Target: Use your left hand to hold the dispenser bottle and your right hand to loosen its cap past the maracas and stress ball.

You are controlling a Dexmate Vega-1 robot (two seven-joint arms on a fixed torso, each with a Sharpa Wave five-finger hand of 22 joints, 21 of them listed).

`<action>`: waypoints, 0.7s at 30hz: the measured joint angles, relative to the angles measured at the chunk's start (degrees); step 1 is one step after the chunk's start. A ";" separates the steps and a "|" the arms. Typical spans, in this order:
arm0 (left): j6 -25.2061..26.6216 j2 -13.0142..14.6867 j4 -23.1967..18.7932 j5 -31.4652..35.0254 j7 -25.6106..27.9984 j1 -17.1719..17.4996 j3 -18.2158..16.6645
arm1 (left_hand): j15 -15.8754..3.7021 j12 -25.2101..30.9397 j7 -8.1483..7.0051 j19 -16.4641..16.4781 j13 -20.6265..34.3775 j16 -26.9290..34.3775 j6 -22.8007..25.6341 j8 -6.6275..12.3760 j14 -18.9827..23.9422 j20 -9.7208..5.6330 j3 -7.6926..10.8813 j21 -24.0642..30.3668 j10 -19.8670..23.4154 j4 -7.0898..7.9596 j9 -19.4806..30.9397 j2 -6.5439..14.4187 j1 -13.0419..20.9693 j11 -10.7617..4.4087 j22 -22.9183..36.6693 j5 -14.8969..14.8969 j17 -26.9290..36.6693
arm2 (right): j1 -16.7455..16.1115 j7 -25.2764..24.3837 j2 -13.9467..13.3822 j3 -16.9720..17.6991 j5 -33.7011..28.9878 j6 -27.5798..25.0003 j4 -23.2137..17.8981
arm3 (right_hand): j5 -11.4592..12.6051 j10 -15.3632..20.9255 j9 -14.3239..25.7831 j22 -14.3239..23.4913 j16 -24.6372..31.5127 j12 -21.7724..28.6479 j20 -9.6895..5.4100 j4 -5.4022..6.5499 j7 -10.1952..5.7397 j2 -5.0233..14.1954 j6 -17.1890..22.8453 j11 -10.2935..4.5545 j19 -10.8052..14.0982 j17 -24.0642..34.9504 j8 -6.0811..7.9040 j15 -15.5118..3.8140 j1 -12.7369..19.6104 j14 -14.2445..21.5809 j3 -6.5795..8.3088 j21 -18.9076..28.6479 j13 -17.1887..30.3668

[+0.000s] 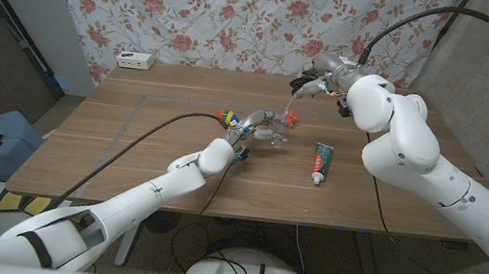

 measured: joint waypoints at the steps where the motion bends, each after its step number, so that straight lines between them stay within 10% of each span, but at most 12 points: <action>1: 0.16 0.07 -0.16 0.01 0.04 0.10 -0.03 | 0.00 0.02 0.00 0.00 0.00 0.00 0.00 0.00 0.00 0.00 0.00 0.00 0.00 0.00 0.00 0.00 0.00 0.00 0.00 0.00 0.00 | 0.00 -0.11 -0.10 0.06 0.18 -0.04 -0.16 | 0.00 0.00 0.00 0.00 0.00 -0.11 0.00 0.00 0.00 0.07 0.00 0.00 0.00 0.00 -0.01 0.00 -0.07 0.00 0.00 0.00 0.00; 21: 2.59 1.45 -3.08 0.04 0.60 1.93 -0.48 | -0.07 0.20 0.00 0.00 0.00 0.23 0.00 0.04 0.07 0.00 0.00 0.00 0.11 0.00 0.00 0.00 0.00 0.11 0.00 0.00 -0.01 | 0.20 -2.86 -2.62 1.83 6.13 -1.76 -3.33 | -0.22 0.64 -0.04 0.00 0.00 -0.55 0.18 -0.07 0.00 0.23 -0.02 0.19 -0.18 0.01 -0.35 0.00 0.08 0.00 -0.54 0.00 -0.01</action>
